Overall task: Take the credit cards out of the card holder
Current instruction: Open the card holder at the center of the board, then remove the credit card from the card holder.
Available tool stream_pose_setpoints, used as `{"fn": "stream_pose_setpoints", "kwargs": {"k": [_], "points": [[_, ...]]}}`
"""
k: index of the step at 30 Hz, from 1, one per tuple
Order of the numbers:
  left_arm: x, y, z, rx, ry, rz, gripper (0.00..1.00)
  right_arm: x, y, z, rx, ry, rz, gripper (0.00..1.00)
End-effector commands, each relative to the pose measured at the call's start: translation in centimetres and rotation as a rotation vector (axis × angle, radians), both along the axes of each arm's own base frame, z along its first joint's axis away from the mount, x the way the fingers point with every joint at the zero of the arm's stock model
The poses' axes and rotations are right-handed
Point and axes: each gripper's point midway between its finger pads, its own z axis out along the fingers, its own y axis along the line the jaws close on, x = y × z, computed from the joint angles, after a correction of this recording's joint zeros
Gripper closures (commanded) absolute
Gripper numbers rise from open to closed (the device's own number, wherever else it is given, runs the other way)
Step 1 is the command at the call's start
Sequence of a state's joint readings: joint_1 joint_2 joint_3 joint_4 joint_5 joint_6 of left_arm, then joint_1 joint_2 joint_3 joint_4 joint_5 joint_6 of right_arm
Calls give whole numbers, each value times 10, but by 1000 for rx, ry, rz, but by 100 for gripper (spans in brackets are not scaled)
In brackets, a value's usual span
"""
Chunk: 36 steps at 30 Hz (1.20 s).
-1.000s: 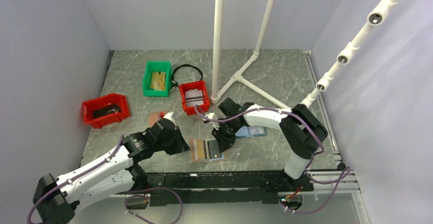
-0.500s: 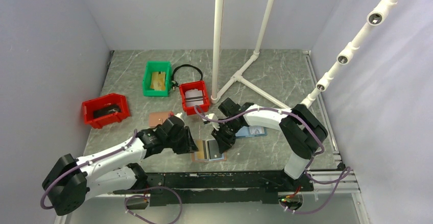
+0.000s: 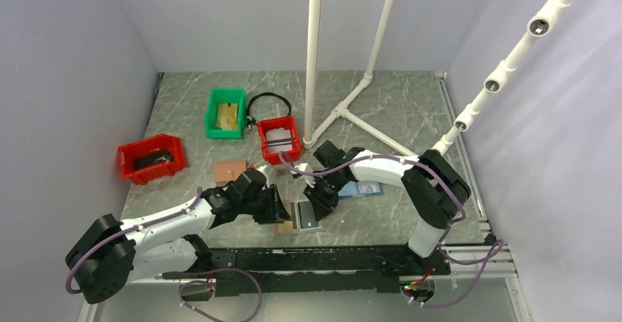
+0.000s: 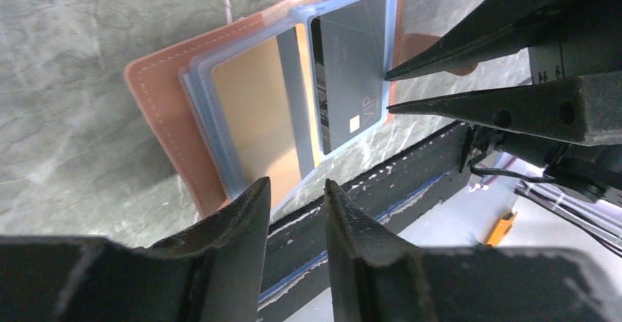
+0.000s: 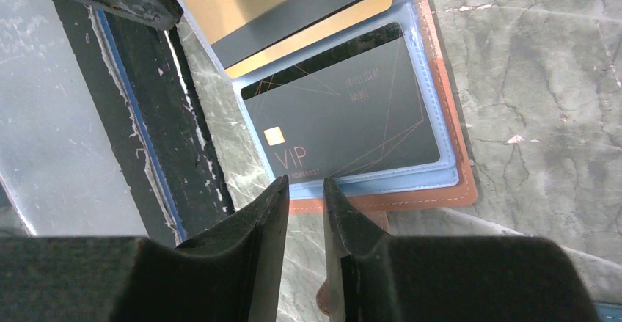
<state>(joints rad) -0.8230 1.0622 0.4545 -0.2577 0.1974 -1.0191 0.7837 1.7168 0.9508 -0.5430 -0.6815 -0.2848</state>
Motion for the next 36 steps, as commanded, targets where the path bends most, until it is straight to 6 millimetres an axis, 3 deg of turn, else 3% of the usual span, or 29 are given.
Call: {"fn": "stream_pose_setpoints", "kwargs": {"k": [1,6,13,16,25,36], "points": [[3,-24,19,-151,-27,-38,66,5,9,11,38,-11,12,73],[3,-30,26,-204,-41,-47,68,6,9,13,43,-14,10,73],[6,17,9,78,-22,66,50,12,6,15,42,-28,-14,71],[4,22,5,94,-12,81,47,12,6,14,39,-22,-13,71],[4,4,-16,81,58,41,47,11,6,11,33,-11,-13,70],[11,-41,14,-214,-10,-28,50,9,6,12,34,-5,-11,70]]}}
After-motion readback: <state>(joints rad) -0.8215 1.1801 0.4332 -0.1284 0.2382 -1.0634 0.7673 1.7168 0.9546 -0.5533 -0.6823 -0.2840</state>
